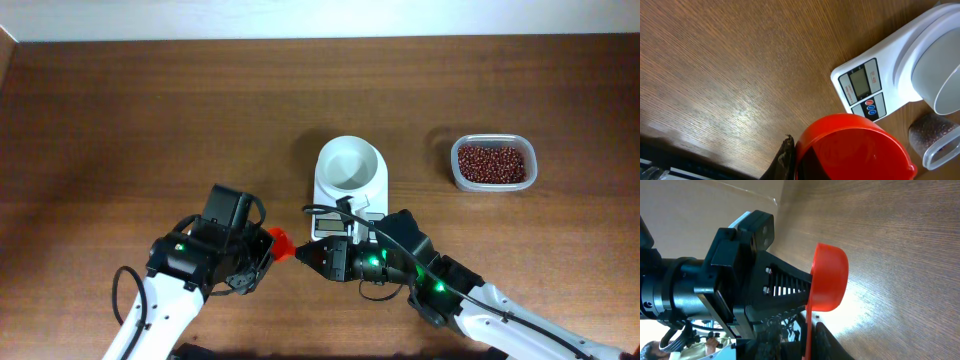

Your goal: Scoop and weigh 50g on scale

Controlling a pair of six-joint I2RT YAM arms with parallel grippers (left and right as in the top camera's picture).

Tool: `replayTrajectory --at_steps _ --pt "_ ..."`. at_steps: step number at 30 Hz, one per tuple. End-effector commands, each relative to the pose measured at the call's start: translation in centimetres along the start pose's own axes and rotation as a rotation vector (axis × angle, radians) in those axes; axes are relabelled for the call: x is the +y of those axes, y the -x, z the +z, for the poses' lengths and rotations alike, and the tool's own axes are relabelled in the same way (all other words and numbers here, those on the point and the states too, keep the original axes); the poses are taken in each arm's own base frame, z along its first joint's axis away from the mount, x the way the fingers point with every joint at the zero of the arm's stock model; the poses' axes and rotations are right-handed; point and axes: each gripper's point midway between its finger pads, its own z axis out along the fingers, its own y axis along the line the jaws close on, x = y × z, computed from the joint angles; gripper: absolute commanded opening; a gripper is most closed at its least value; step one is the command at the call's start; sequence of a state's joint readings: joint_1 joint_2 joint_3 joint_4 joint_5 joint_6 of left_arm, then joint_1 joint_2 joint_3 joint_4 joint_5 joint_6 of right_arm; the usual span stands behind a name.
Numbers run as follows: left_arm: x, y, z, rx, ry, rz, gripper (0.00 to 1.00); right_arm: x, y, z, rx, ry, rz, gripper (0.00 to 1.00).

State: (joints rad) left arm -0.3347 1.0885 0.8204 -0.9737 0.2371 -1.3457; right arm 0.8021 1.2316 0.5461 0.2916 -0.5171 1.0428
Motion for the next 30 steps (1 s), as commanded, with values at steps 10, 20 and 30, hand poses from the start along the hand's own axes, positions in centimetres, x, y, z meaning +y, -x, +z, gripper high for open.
replayTrajectory --at_steps 10,20,30 --pt "-1.2 -0.5 -0.2 0.026 -0.041 0.068 0.00 0.9 0.1 0.2 0.000 0.021 -0.032 0.13" --pt "-1.2 -0.4 -0.1 0.021 -0.040 0.074 0.04 0.5 -0.1 0.2 0.008 0.008 -0.084 0.04" --pt "-1.2 -0.4 -0.1 0.022 -0.039 0.074 0.71 -6.4 -2.4 -1.0 0.078 -0.288 -0.074 0.04"
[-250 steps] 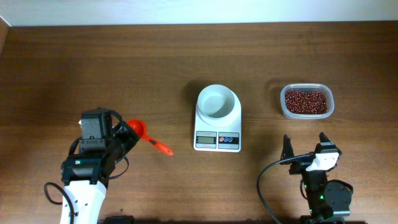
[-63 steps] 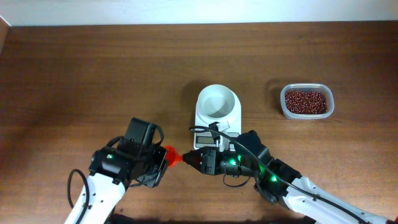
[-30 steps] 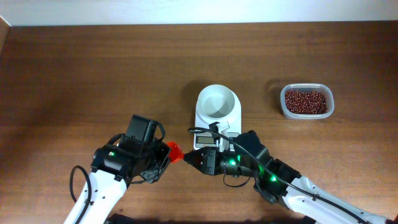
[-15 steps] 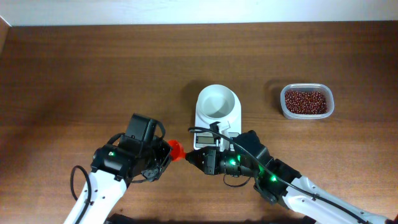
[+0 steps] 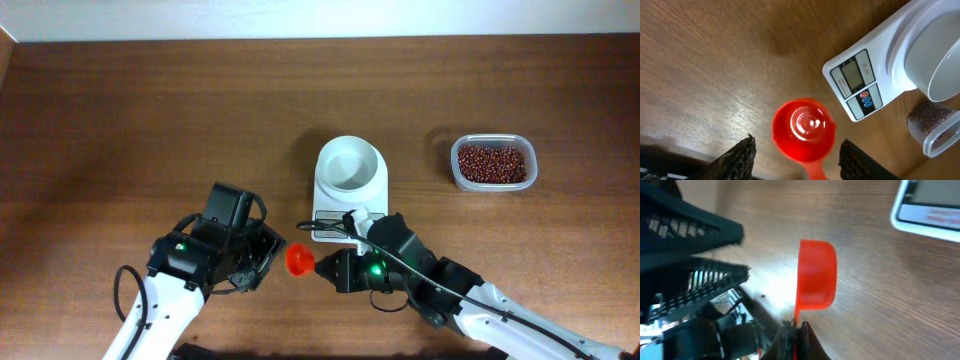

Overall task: Scoop and weigh 50g on scale
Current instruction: 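Release the scoop from the left gripper and pull it right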

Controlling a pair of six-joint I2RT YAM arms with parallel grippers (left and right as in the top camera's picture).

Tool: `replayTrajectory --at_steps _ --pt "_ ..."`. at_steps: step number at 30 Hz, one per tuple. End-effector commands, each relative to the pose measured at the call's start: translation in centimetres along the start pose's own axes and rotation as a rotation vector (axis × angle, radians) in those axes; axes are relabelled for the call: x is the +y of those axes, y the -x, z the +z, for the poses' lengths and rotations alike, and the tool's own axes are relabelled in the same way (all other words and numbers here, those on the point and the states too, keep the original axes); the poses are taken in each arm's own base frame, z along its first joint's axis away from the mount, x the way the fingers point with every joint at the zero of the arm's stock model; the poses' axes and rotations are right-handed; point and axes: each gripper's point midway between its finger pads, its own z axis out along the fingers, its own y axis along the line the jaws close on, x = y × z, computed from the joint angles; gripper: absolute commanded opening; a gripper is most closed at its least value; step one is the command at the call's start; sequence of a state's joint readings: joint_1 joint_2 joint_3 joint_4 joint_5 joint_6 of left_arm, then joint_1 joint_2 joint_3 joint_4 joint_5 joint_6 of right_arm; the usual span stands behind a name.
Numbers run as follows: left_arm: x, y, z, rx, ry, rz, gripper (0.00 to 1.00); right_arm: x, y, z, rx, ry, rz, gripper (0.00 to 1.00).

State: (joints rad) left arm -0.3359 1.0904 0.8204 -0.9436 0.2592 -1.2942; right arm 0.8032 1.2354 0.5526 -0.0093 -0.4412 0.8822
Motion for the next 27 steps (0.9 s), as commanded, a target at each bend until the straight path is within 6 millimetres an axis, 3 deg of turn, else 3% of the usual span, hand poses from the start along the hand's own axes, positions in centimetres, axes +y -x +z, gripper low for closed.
replayTrajectory --at_steps 1,2,3,8,12,17,18,19,20,21,24,27 --pt "-0.4 -0.2 -0.2 0.007 -0.008 0.015 0.76 -0.4 0.1 -0.3 -0.014 -0.035 -0.061 0.04" --pt "-0.4 -0.2 -0.2 0.007 -0.008 0.015 0.82 -0.9 -0.1 -0.7 -0.011 -0.061 -0.053 0.04" --pt "-0.4 -0.2 -0.2 0.007 -0.008 0.015 0.99 -1.5 -0.4 -1.3 -0.007 -0.093 -0.047 0.04" --pt "-0.4 -0.2 -0.2 0.007 -0.008 0.015 0.99 -3.9 -0.6 -7.3 -0.070 -0.209 0.005 0.04" --pt "-0.4 -0.2 -0.2 0.007 -0.008 0.015 0.99 -4.3 -0.4 -12.5 -0.214 -0.217 0.046 0.04" --pt "-0.2 -0.2 -0.2 0.008 -0.001 0.013 1.00 -6.9 -2.4 -16.2 -0.288 -0.303 0.134 0.04" --pt "-0.2 -0.2 -0.2 0.009 -0.001 0.013 0.83 -6.8 -2.3 -16.5 -0.309 -0.297 0.133 0.04" --pt "-0.2 -0.2 -0.2 0.009 -0.001 0.013 0.36 -6.6 -2.2 -16.7 -0.323 -0.290 0.127 0.04" --pt "-0.2 -0.2 -0.2 0.010 -0.001 0.013 0.04 -6.8 -2.0 -17.0 -0.341 -0.299 0.124 0.04" --pt "-0.3 -0.4 -0.1 0.015 -0.002 0.019 0.00 -6.9 -1.9 -17.1 -0.349 -0.306 0.124 0.04" --pt "-1.2 -1.5 0.1 0.025 -0.026 0.078 0.00 -7.3 -1.4 -17.6 -0.384 -0.341 0.123 0.04" --pt "-3.7 -2.6 0.4 -0.016 -0.104 0.194 0.00 -6.6 -0.6 -18.6 -0.424 -0.345 0.111 0.04"
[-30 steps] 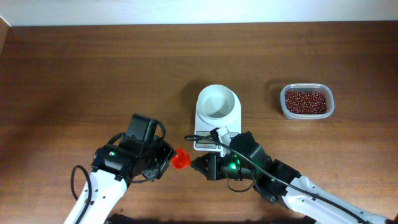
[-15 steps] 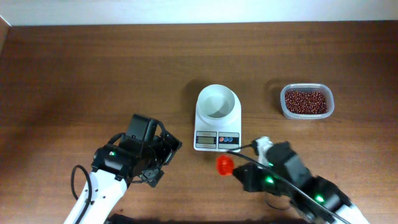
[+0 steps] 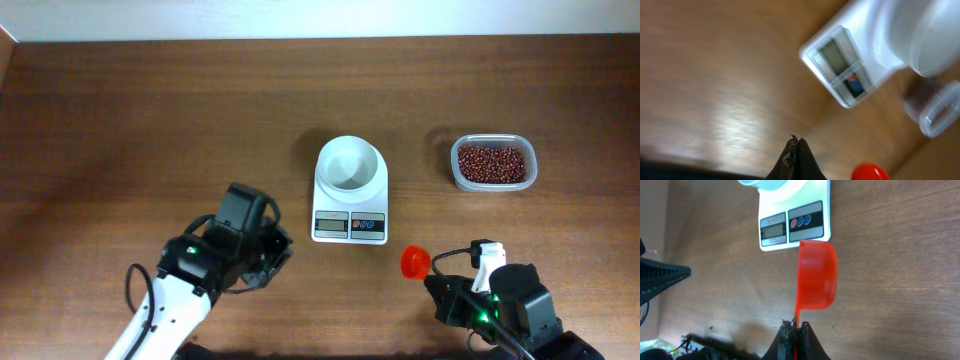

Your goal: Scoop and weigh 50g on scale

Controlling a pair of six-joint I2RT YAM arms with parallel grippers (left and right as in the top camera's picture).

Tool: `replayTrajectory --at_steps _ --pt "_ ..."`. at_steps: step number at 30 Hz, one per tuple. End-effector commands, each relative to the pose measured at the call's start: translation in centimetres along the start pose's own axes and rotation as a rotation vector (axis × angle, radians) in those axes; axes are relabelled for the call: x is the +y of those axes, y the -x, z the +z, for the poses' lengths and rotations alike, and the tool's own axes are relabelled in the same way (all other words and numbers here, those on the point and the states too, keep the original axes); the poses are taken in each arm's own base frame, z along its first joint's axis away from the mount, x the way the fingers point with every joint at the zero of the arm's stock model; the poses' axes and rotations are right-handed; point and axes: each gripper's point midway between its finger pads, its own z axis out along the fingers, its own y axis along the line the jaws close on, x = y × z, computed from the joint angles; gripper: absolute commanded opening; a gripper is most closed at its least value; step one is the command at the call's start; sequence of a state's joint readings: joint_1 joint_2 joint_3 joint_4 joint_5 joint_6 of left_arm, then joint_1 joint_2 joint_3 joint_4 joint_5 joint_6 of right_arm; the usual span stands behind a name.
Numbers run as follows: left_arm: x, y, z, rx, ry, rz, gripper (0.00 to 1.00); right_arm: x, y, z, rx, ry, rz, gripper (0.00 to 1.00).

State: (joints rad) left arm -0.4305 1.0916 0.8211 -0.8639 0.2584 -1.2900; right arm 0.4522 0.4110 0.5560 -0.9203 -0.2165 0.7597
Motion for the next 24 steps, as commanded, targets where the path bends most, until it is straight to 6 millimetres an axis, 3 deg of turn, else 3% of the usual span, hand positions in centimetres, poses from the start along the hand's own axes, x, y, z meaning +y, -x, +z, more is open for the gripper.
replayTrajectory --at_steps 1,4,5,7,14,19,24 --pt "-2.2 -0.4 0.3 -0.093 -0.042 0.128 0.00 0.6 2.1 -1.8 -0.098 -0.020 -0.011 0.04" --pt "-3.1 -0.7 1.1 -0.188 -0.026 0.291 0.00 0.3 3.5 -3.5 -0.166 -0.073 -0.010 0.04" --pt "-4.8 -2.0 2.2 -0.180 -0.064 0.442 0.00 0.4 4.2 -4.4 -0.201 -0.088 -0.010 0.04" --pt "-6.5 -3.0 3.8 -0.180 -0.093 0.562 0.00 0.8 4.7 -5.1 -0.226 -0.079 -0.013 0.04" --pt "-6.5 -2.3 10.3 -0.184 -0.011 0.577 0.00 0.6 5.3 -5.4 -0.258 -0.102 -0.011 0.04" --pt "-7.2 -2.6 12.9 -0.181 -0.027 0.590 0.00 -0.1 6.1 -5.7 -0.305 -0.144 -0.007 0.04" --pt "-8.1 -2.7 14.4 -0.185 -0.061 0.596 0.00 0.6 6.9 -5.9 -0.338 -0.116 -0.009 0.04"
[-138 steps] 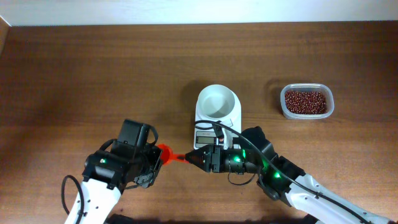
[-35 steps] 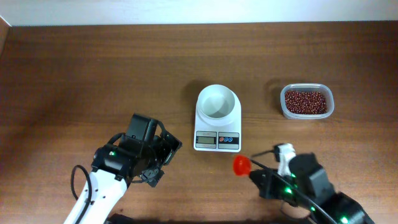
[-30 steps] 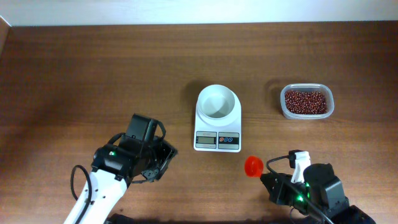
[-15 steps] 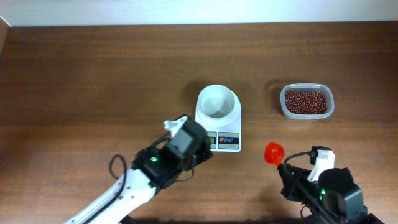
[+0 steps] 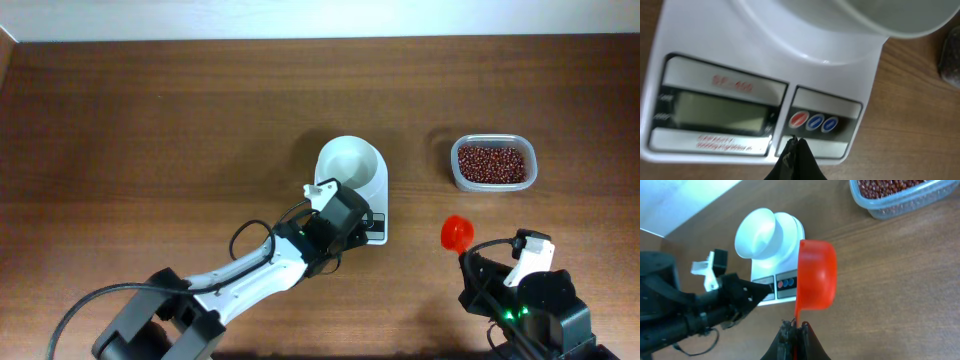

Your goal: Scoop and weigh 50g on scale

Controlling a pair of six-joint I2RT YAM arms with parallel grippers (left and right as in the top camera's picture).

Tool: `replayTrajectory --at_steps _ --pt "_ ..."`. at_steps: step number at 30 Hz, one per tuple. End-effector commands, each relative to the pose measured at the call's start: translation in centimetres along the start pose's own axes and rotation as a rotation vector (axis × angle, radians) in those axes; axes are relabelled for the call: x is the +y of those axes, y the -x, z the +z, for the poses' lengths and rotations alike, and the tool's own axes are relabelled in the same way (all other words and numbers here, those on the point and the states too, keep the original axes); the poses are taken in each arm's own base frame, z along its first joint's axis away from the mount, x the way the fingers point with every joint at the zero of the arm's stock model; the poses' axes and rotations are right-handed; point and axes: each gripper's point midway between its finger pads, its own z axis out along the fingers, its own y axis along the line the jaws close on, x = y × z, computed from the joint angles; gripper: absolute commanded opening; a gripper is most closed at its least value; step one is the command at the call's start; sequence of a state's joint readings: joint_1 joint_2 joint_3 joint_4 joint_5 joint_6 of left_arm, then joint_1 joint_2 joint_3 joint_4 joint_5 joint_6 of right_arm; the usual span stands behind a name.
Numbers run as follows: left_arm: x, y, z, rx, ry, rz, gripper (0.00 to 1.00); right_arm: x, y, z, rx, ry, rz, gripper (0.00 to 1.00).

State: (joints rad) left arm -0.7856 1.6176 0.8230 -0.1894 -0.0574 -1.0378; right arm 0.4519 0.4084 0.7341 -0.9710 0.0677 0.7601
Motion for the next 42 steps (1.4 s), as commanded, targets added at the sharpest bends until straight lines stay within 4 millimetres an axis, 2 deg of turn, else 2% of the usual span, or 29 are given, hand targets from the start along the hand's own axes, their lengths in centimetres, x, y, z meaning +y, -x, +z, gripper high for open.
replayTrajectory --at_steps 1,5,23,28,42 --pt "-0.5 0.1 0.9 -0.012 -0.008 0.021 0.00 0.2 1.1 -0.5 -0.048 0.000 0.003 0.04" --pt "-0.5 0.0 1.6 -0.014 -0.011 0.020 0.01 0.2 1.1 -0.5 -0.049 0.000 0.003 0.04" --pt "-0.7 0.6 1.8 -0.047 -0.013 0.019 0.01 0.2 1.1 -0.5 -0.049 0.000 0.003 0.04" --pt "-0.6 0.5 2.6 -0.046 -0.013 0.019 0.00 0.2 1.1 -0.5 -0.049 0.000 0.003 0.04" --pt "-0.2 -0.1 3.0 -0.017 -0.001 0.021 0.00 0.2 1.1 -0.5 -0.049 0.000 0.003 0.04"
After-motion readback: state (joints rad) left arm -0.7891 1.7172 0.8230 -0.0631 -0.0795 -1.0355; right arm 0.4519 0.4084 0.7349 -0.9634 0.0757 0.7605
